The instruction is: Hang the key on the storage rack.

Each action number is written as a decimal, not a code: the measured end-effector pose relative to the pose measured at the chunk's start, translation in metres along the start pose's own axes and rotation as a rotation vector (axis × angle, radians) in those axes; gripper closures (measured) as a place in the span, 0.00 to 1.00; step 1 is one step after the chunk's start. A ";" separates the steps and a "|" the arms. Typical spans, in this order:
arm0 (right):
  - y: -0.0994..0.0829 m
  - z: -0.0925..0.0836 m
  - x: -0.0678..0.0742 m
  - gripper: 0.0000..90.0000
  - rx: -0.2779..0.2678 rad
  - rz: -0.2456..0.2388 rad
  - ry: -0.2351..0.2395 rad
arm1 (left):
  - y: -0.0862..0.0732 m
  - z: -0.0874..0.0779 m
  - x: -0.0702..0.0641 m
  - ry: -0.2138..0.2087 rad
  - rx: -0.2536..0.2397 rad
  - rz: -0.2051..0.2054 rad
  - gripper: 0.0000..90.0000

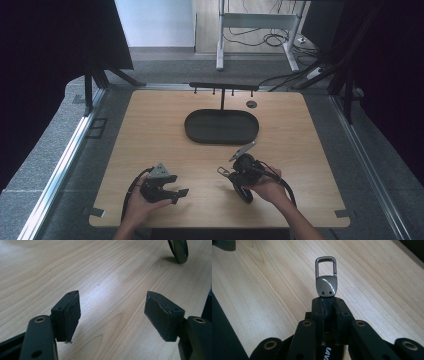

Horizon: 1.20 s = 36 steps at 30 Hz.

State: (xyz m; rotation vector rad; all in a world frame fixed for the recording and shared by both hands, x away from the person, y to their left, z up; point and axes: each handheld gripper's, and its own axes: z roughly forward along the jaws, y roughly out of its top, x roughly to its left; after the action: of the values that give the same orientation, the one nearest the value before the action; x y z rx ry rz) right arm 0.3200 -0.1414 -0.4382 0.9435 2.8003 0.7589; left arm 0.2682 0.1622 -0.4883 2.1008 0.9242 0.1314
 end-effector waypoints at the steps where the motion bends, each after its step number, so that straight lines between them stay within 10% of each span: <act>1: 0.000 -0.001 0.000 0.90 -0.006 0.004 0.000 | 0.000 0.000 0.000 0.000 0.000 0.000 0.33; 36: -0.002 -0.036 -0.004 0.90 -0.224 0.048 0.004 | -0.001 0.004 0.000 0.001 0.009 0.001 0.33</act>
State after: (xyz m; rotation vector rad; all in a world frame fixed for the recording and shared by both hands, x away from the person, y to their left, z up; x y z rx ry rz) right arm 0.3134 -0.1600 -0.4083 0.9717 2.6323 1.0547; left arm 0.2692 0.1604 -0.4914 2.1100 0.9262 0.1296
